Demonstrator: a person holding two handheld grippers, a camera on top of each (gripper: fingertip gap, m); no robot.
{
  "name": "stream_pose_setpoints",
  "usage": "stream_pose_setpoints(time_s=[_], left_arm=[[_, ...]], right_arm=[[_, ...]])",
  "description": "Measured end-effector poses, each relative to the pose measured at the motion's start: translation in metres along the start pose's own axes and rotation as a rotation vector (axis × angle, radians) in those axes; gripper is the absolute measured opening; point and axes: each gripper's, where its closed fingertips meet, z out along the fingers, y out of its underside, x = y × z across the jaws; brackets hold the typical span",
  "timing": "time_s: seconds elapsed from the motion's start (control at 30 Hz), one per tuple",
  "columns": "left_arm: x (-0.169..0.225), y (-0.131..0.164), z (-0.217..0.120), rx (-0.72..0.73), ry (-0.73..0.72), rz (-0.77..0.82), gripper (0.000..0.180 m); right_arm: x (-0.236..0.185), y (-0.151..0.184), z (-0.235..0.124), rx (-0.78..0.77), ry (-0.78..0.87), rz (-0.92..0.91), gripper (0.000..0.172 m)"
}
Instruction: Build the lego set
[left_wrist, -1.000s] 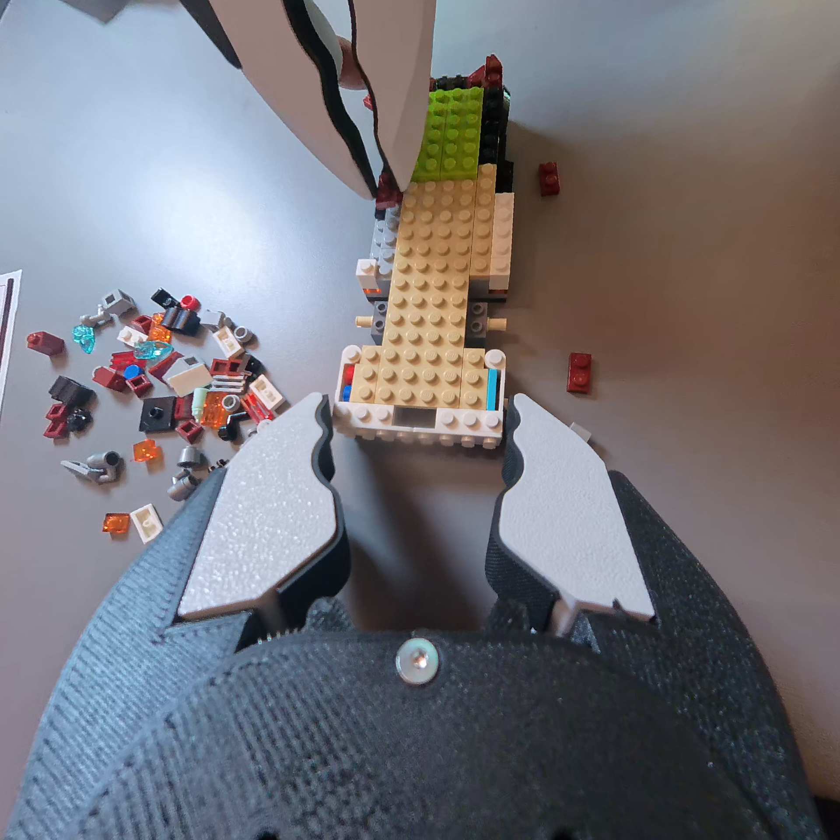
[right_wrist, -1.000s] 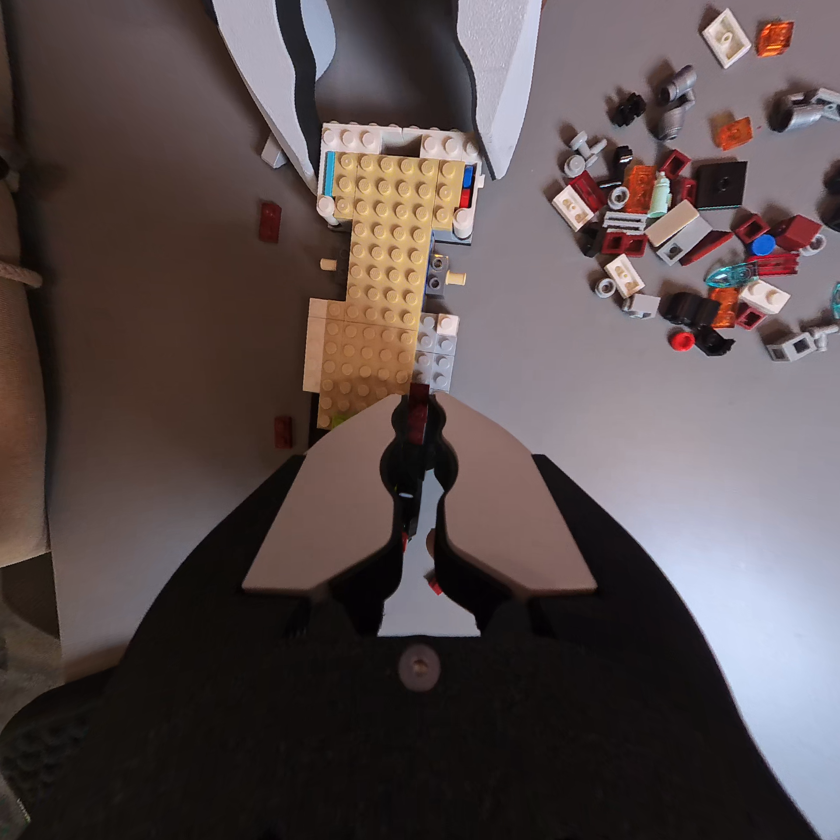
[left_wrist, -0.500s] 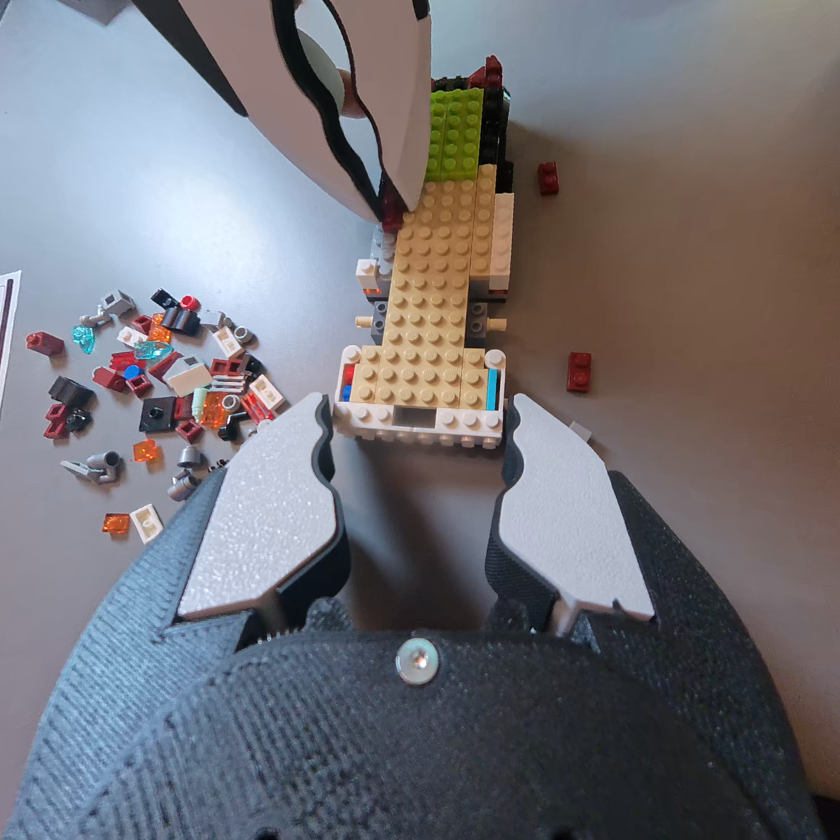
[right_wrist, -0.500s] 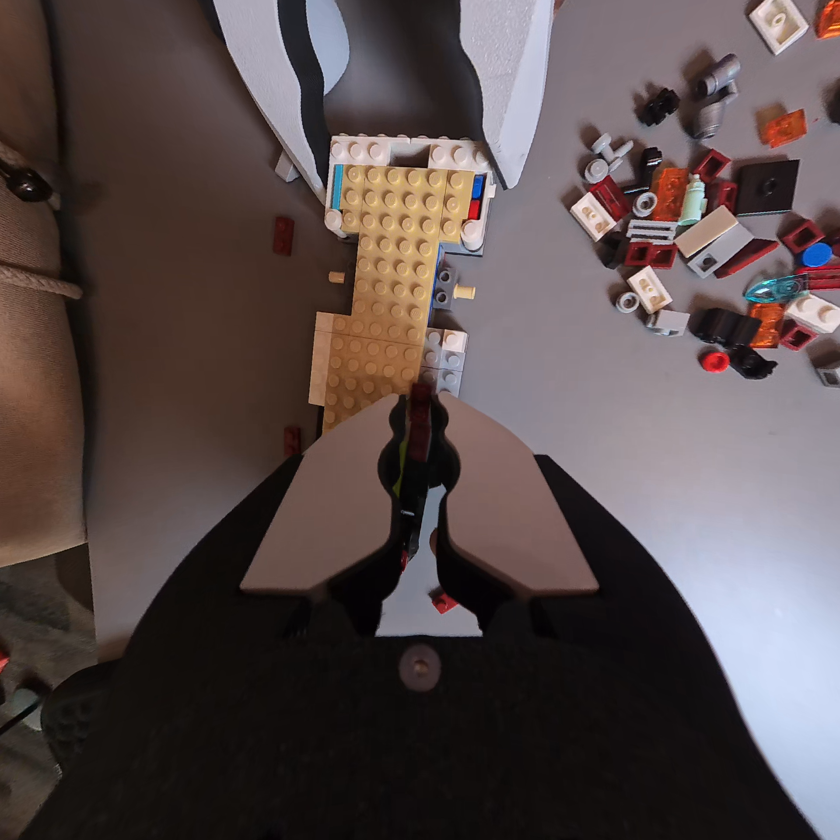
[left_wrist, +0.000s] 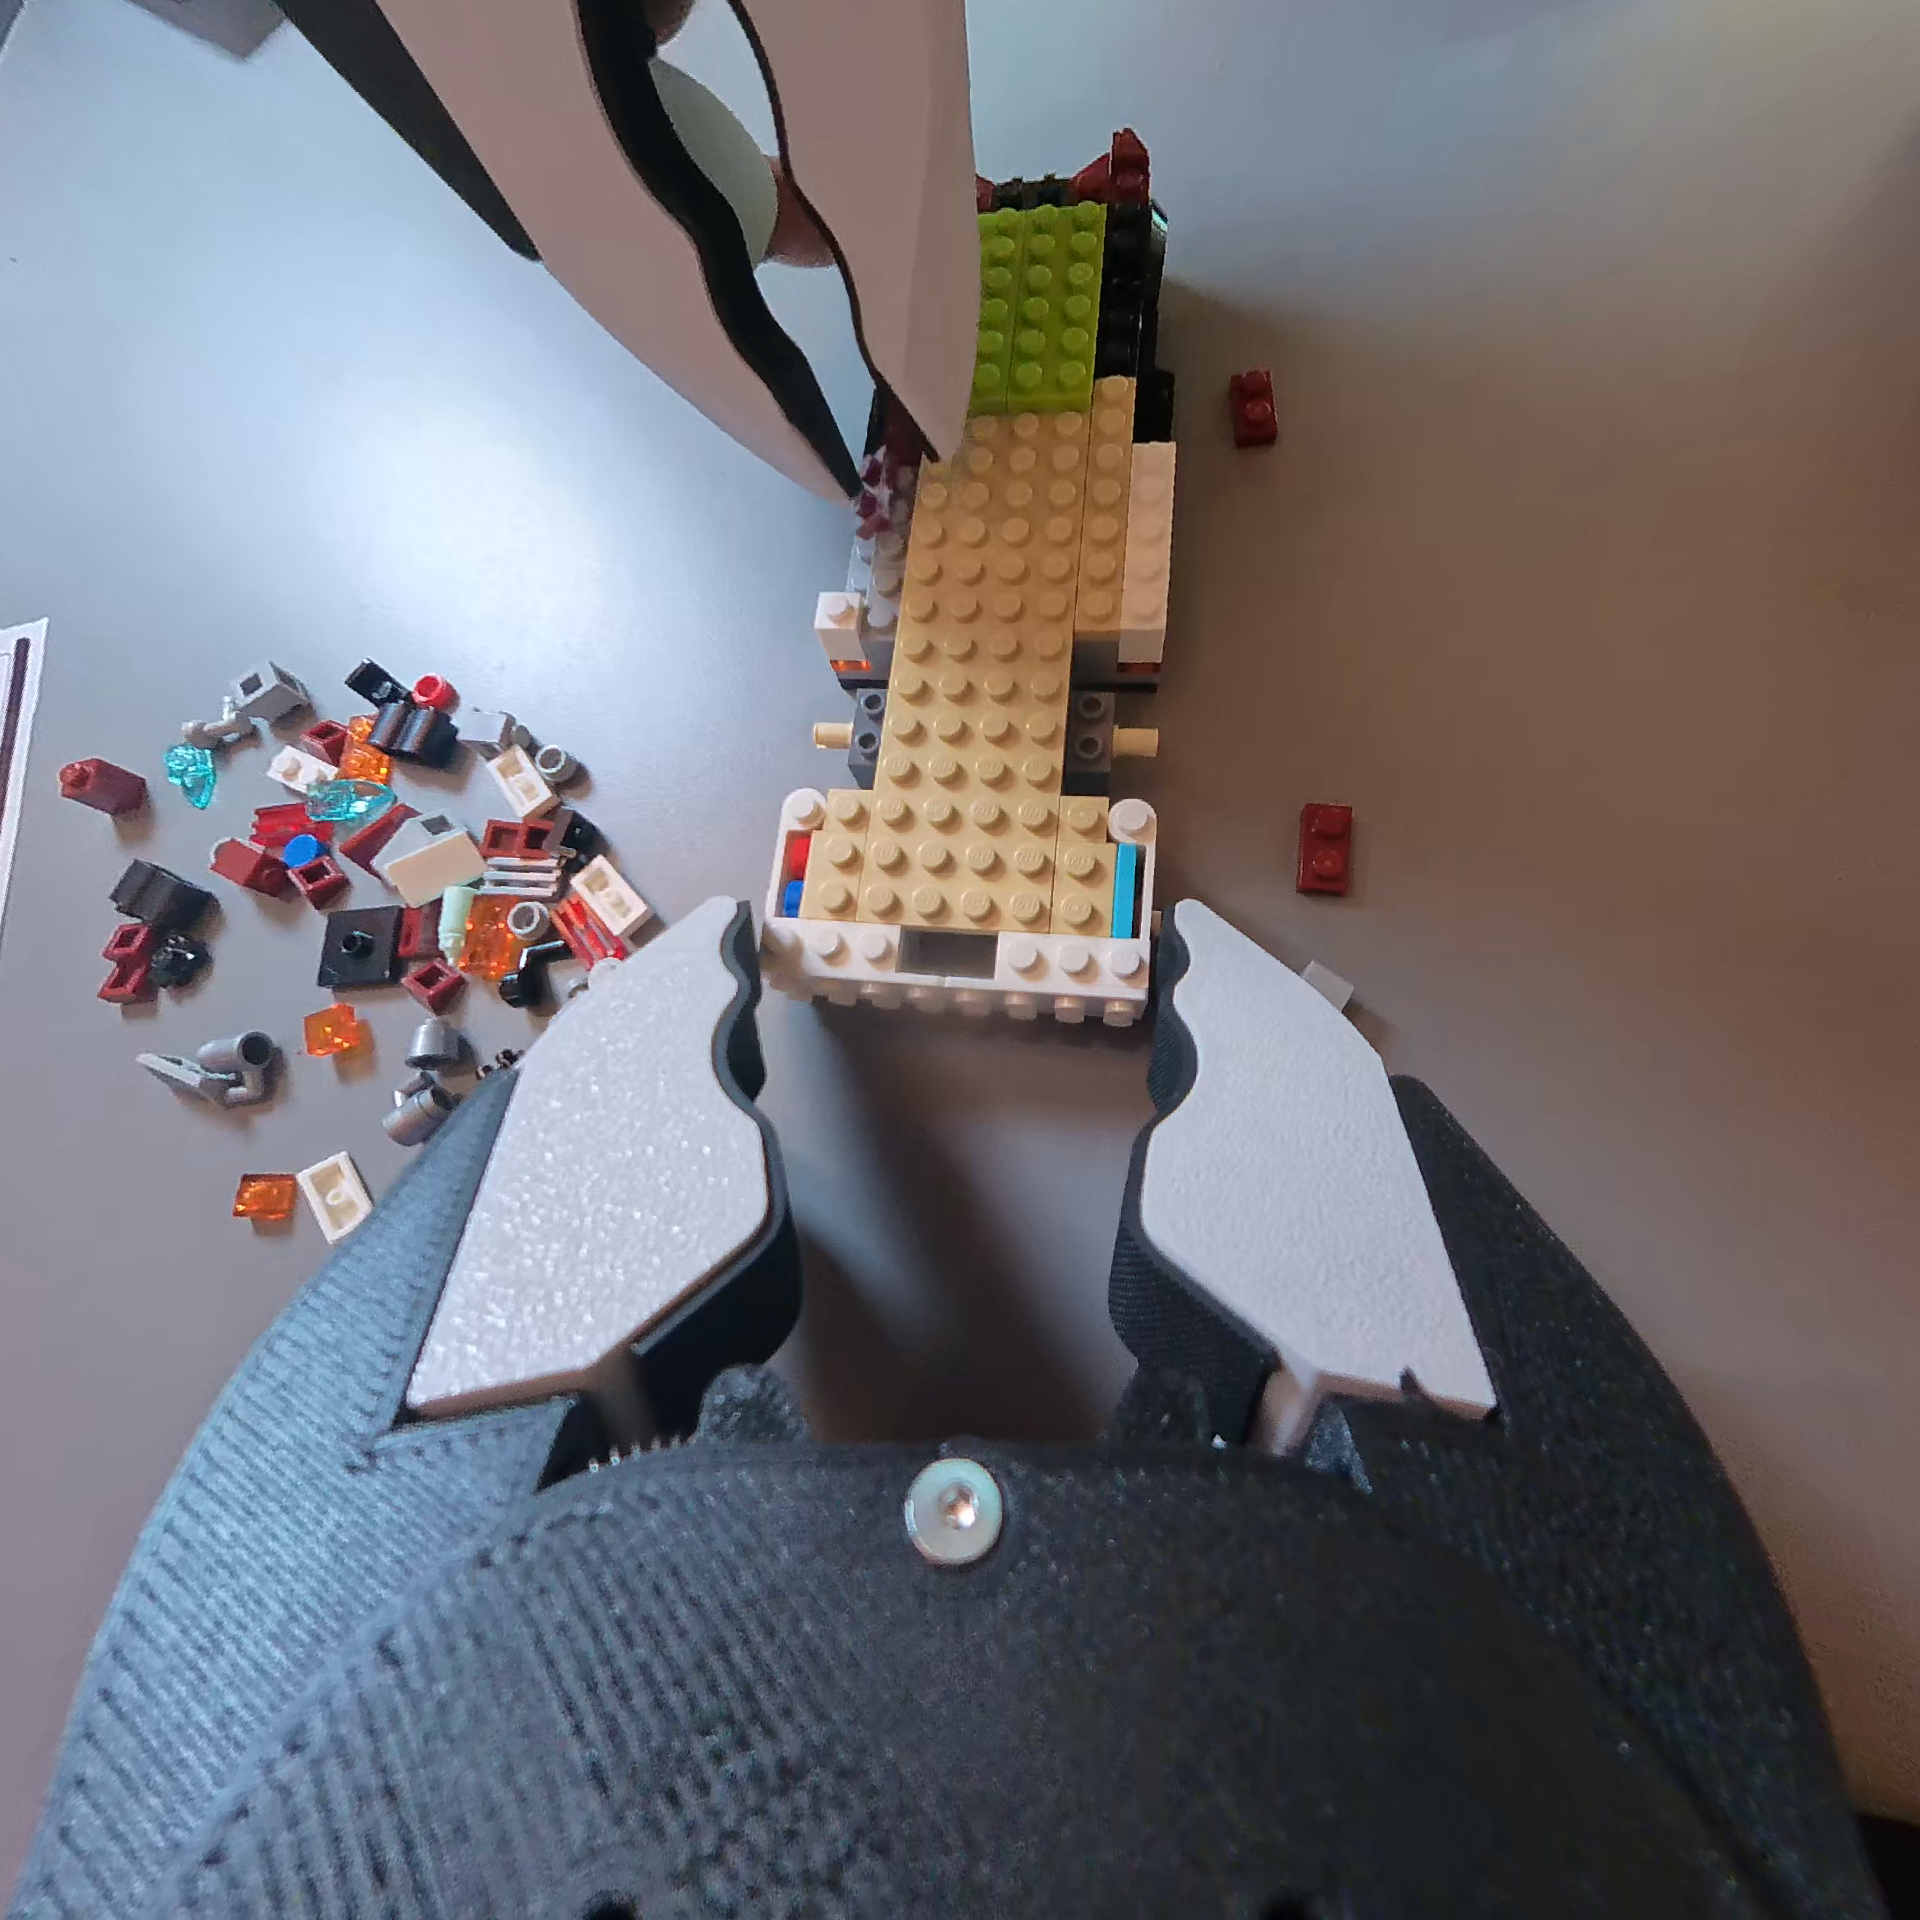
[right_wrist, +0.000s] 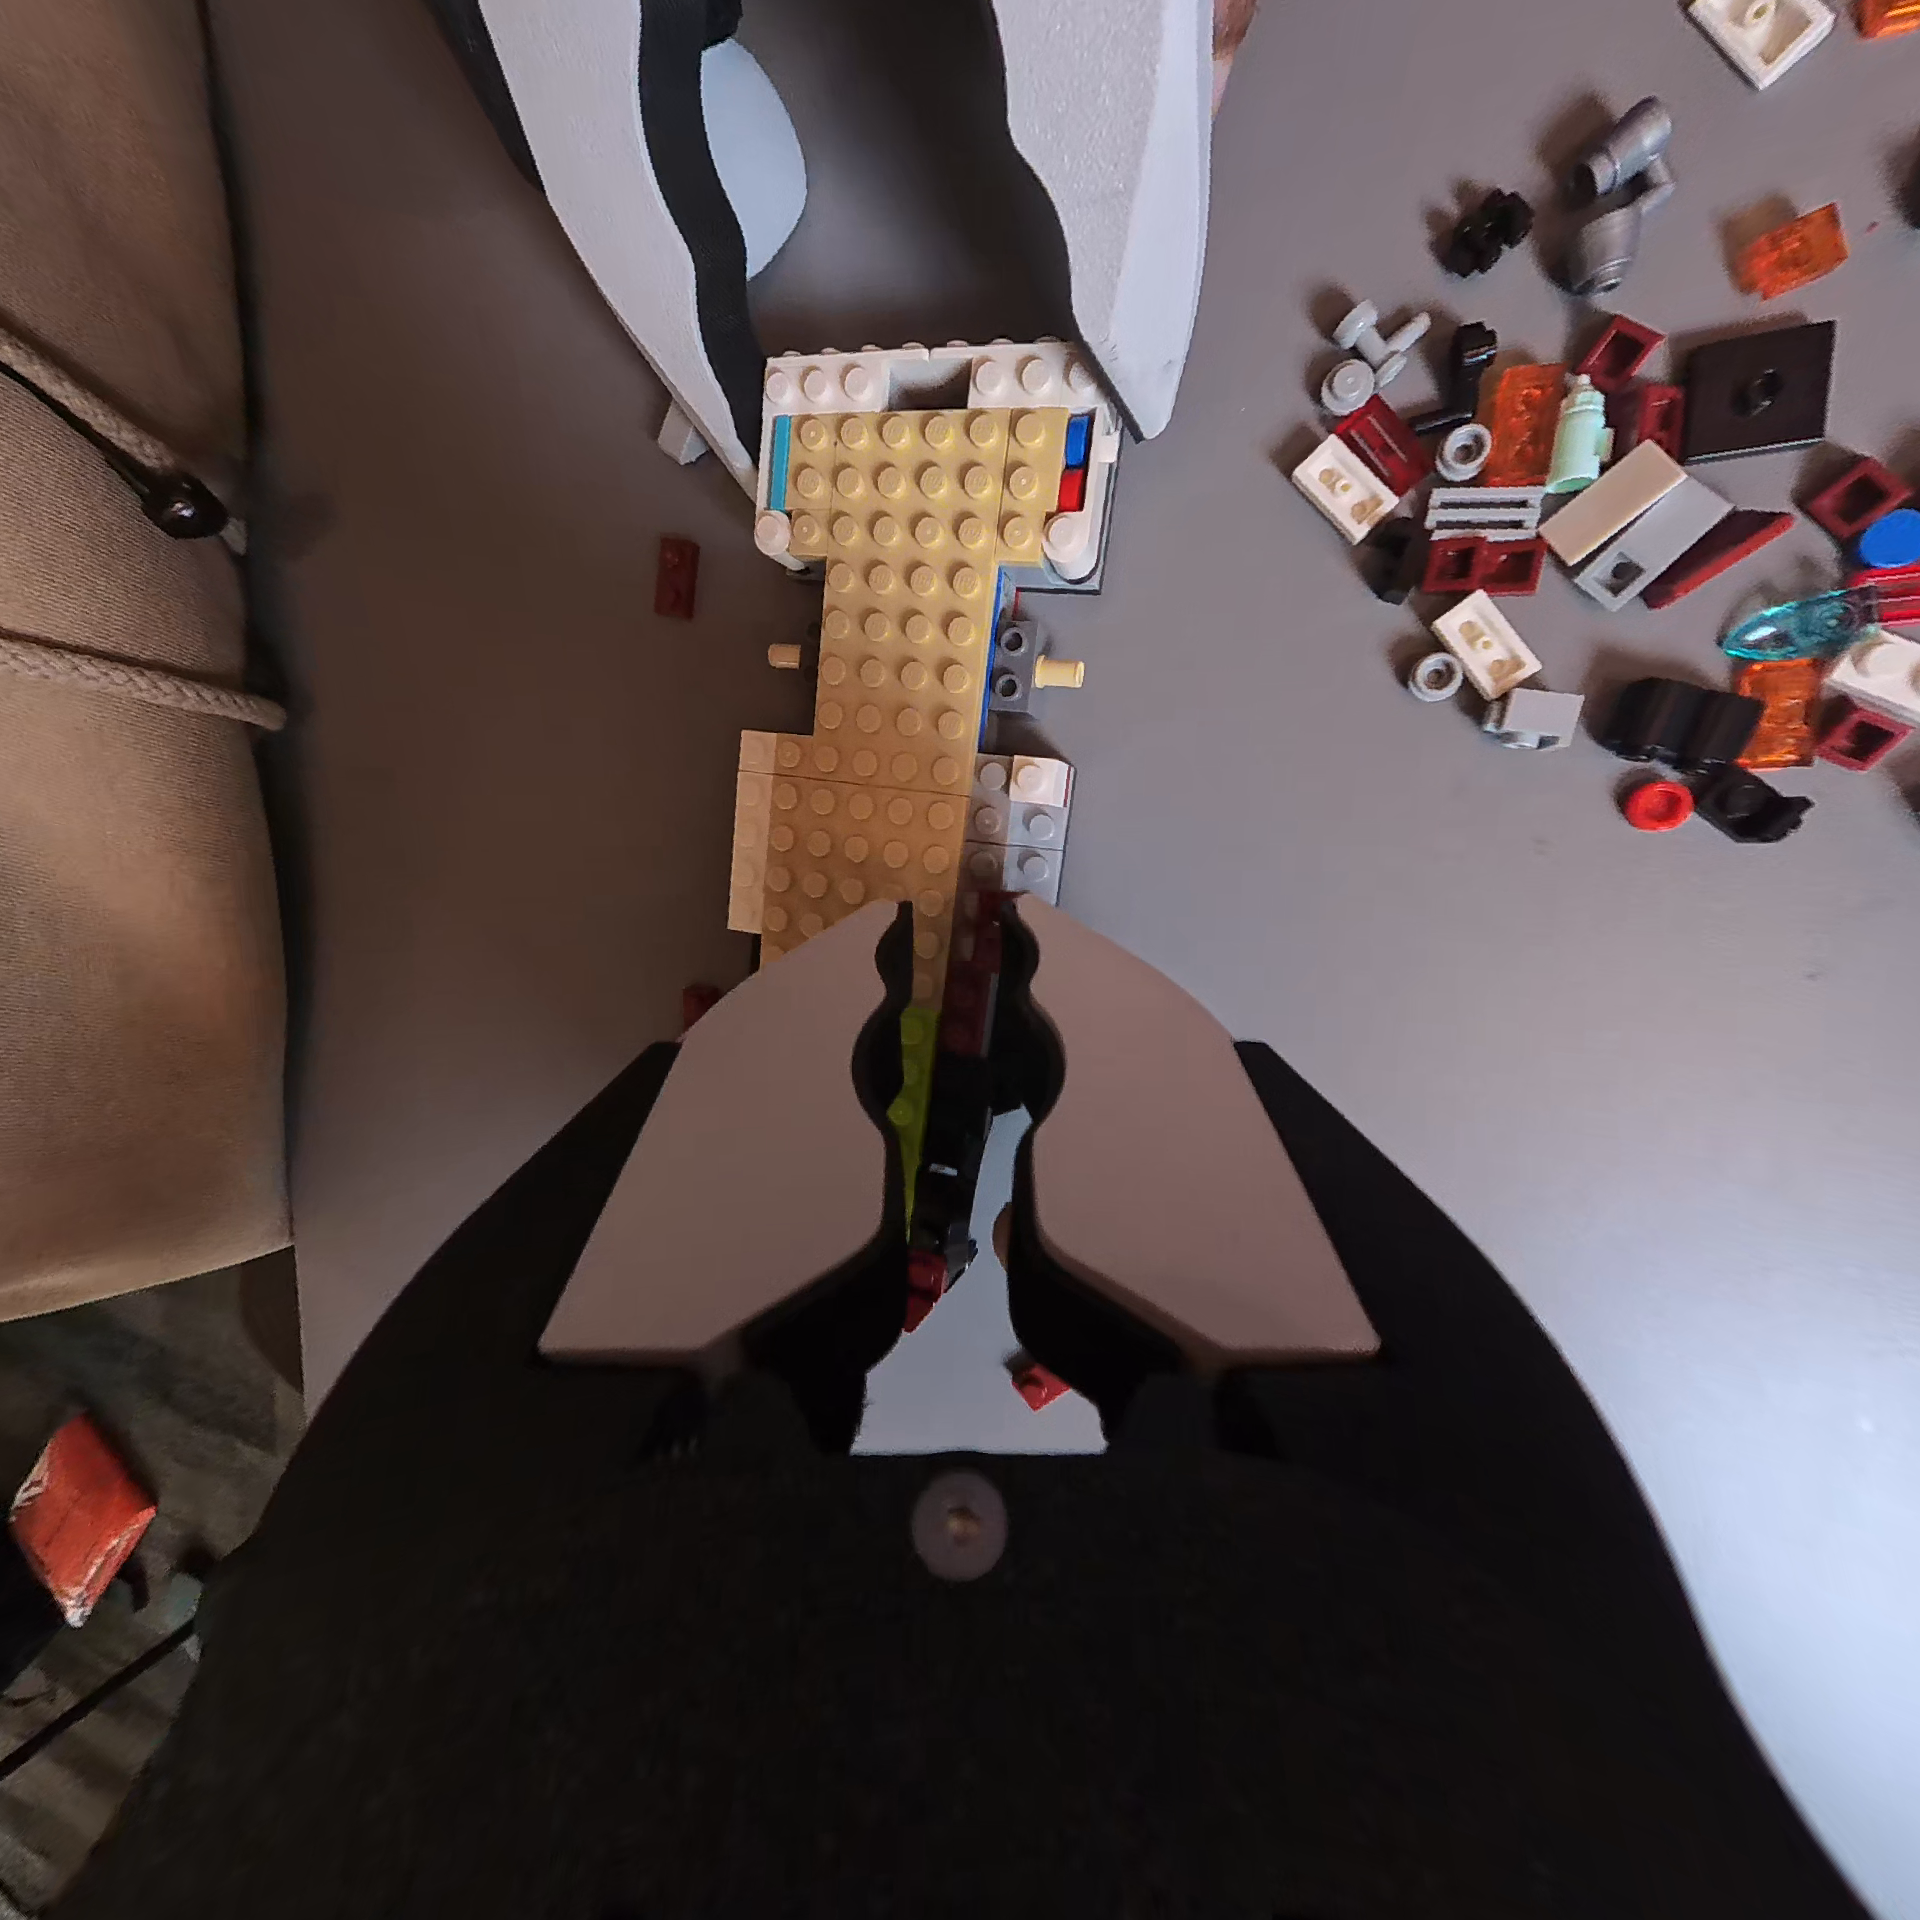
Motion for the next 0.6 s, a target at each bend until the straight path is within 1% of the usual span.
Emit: stream_pose_setpoints(time_s=[0.3, 0.43, 0.6], left_arm=[[0.0, 0.0, 0.0, -0.002, -0.001, 0.001, 0.073], [0.0, 0.0, 0.0, -0.001, -0.001, 0.001, 0.073], [0.0, 0.0, 0.0, -0.001, -0.001, 0.001, 0.073]], right_arm=[[0.001, -0.003, -0.003, 0.046, -0.005, 0.022, 0.013], [0.006, 0.002, -0.006, 0.055, -0.014, 0.058, 0.013], [0.01, -0.003, -0.015, 0.133, -0.046, 0.102, 0.012]])
